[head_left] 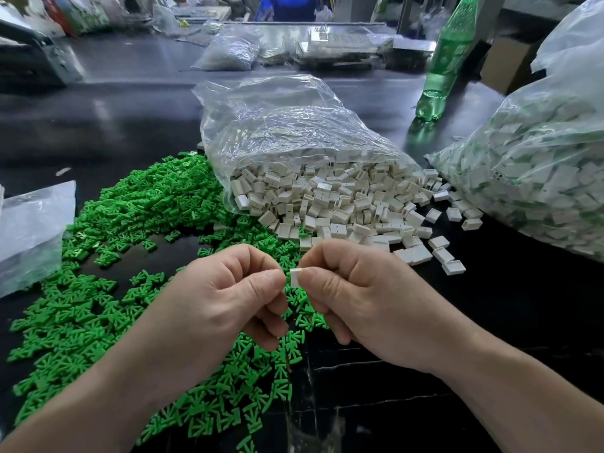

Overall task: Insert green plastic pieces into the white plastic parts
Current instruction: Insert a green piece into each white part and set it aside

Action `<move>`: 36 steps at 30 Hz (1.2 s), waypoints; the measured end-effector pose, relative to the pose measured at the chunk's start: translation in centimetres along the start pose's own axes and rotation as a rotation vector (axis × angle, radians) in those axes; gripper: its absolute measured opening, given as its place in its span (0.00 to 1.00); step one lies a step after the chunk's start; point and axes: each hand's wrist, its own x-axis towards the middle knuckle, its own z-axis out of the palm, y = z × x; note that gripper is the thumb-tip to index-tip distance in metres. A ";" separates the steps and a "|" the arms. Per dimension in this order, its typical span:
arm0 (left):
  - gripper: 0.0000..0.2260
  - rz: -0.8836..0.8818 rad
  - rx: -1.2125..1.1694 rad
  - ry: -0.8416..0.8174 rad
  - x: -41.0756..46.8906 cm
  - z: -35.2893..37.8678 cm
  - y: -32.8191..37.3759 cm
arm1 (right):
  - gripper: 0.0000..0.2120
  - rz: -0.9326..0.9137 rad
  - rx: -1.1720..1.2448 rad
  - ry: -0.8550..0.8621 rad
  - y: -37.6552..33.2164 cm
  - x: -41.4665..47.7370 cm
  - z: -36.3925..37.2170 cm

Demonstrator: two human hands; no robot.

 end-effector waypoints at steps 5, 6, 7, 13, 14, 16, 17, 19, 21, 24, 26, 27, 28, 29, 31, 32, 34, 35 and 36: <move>0.08 -0.035 0.042 -0.066 -0.1 -0.1 -0.1 | 0.09 0.032 -0.125 -0.080 -0.4 0.0 -0.6; 0.08 -0.042 0.047 -0.082 -0.1 -0.1 -0.1 | 0.09 0.036 -0.140 -0.096 -0.5 0.0 -0.8; 0.07 -0.050 0.054 -0.101 -0.1 -0.2 -0.2 | 0.09 0.040 -0.164 -0.112 -0.6 -0.1 -0.8; 0.06 -0.061 -0.099 -0.093 0.1 -0.1 -0.2 | 0.09 0.021 -0.168 -0.060 -0.7 -0.2 -0.5; 0.05 -0.054 -0.158 -0.063 0.2 0.2 -0.3 | 0.09 0.016 -0.127 -0.027 -0.7 -0.2 -0.4; 0.04 -0.041 -0.254 -0.003 0.3 0.9 -0.4 | 0.10 0.018 -0.049 0.042 -0.7 -0.2 0.0; 0.04 -0.032 -0.282 0.025 0.3 1.2 -0.5 | 0.10 0.026 -0.008 0.069 -0.7 -0.3 0.2; 0.04 -0.013 -0.321 0.058 0.3 1.8 -0.7 | 0.10 0.035 0.075 0.105 -0.7 -0.3 0.6; 0.05 0.009 -0.357 0.075 0.1 2.1 -0.8 | 0.11 0.009 0.105 0.128 -0.8 -0.4 1.0; 0.08 0.044 -0.392 0.082 0.2 2.2 -0.9 | 0.11 -0.019 0.193 0.132 -1.1 -0.4 1.2; 0.11 0.072 -0.324 0.089 0.4 1.9 -0.9 | 0.14 0.035 0.310 0.086 -1.3 -0.3 1.1; 0.14 0.097 -0.262 0.113 0.6 1.6 -0.9 | 0.15 0.071 0.361 0.045 -1.5 -0.2 1.1; 0.19 0.122 -0.221 0.147 0.7 1.5 -0.8 | 0.14 0.101 0.395 -0.004 -1.5 -0.2 1.1; 0.24 0.140 -0.229 0.177 0.8 1.4 -0.8 | 0.13 0.115 0.406 -0.055 -1.6 -0.3 1.3; 0.32 0.116 -0.374 0.141 0.5 1.5 -0.6 | 0.12 0.110 0.385 -0.126 -1.9 -0.6 2.1; 0.34 0.084 -0.440 0.079 0.3 1.7 -0.4 | 0.12 0.104 0.367 -0.151 -2.1 -0.8 2.5; 0.37 0.016 -0.470 -0.033 -0.2 2.6 -0.2 | 0.12 0.096 0.335 -0.180 -2.4 -1.1 3.3; 0.37 0.008 -0.459 -0.036 -0.4 3.0 -0.2 | 0.11 0.095 0.323 -0.183 -2.6 -1.2 3.6; 0.36 0.021 -0.448 -0.004 -0.5 3.3 -0.2 | 0.11 0.089 0.309 -0.180 -2.7 -1.3 3.7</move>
